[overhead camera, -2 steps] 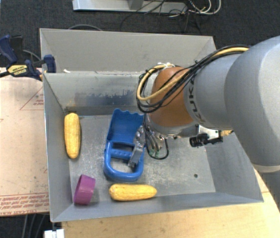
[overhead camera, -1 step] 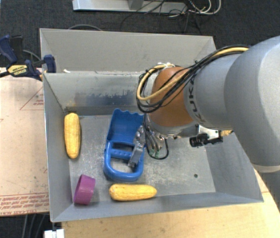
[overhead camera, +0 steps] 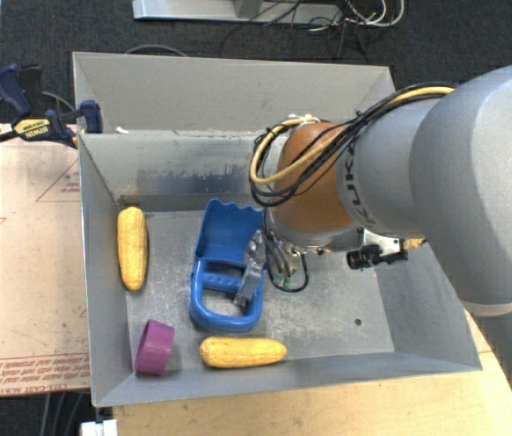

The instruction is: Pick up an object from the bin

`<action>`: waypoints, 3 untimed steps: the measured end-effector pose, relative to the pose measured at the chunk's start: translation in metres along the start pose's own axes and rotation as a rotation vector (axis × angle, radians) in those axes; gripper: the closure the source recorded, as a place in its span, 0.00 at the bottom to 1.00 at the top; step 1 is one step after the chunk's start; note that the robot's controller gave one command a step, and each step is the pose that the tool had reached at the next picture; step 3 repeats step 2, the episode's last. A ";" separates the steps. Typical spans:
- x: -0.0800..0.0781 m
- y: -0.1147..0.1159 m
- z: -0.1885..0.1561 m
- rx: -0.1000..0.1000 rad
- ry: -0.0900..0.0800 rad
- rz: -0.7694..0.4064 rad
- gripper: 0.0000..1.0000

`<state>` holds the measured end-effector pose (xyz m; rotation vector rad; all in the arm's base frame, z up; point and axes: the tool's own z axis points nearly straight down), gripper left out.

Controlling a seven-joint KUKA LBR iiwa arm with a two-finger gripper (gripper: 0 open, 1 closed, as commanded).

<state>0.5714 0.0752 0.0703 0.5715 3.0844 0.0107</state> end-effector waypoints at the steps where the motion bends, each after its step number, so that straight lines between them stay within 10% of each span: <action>1: 0.000 0.000 0.000 0.000 0.000 0.000 1.00; 3: 0.000 0.000 0.000 0.000 0.000 0.000 1.00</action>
Offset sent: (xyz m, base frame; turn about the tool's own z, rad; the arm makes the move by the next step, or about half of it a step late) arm 0.0000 0.0000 0.0000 0.0000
